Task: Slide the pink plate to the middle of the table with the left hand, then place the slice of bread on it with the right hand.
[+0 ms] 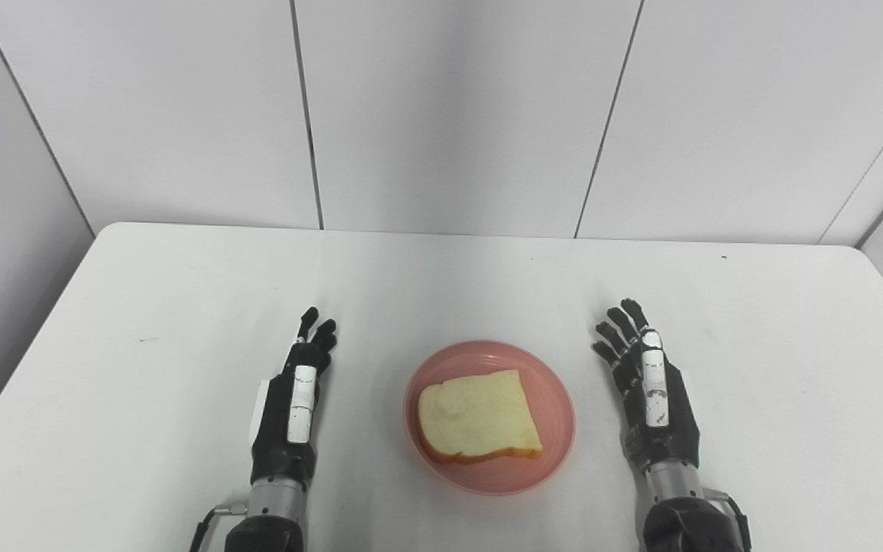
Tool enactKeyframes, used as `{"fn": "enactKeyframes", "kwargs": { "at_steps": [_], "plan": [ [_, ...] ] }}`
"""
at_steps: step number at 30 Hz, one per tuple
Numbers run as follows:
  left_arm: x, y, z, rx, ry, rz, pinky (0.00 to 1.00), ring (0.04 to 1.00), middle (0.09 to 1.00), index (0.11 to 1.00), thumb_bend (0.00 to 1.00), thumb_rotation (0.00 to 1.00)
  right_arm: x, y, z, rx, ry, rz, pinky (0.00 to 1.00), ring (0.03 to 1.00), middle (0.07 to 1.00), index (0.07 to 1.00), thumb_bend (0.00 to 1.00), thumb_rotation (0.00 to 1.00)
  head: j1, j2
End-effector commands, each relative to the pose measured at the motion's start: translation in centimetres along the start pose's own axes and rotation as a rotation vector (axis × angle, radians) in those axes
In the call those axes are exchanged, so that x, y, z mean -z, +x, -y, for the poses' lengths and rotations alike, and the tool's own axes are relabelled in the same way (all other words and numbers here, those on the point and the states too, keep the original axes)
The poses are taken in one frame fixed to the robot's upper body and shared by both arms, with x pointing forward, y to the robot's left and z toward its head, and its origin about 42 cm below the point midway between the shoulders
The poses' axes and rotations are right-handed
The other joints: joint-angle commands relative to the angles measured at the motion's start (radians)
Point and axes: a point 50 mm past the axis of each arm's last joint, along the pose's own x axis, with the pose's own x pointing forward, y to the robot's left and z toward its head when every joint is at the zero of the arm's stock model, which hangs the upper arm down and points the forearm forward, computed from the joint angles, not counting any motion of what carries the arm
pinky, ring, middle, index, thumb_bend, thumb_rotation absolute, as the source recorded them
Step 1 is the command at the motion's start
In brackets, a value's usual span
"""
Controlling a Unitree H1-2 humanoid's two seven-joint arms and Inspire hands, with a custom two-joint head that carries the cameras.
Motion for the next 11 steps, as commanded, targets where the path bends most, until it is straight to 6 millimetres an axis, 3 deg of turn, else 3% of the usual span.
{"fn": "enactKeyframes", "kwargs": {
  "at_steps": [1,11],
  "plan": [
    [-1.57,0.63,0.19,0.014,0.0,0.064,0.95,0.929,0.92,0.938,0.88,1.0,-0.23,-0.21,-0.49,-0.006,0.007,0.011,0.88,0.878,0.905,0.899,0.88,0.89,0.001,-0.001],
    [-1.66,0.74,-0.08,0.017,0.013,0.069,0.95,0.931,0.923,0.942,0.9,1.0,-0.26,-0.29,-0.95,-0.009,0.001,0.002,0.86,0.869,0.899,0.893,0.87,0.87,-0.01,-0.004]
  ]
}}
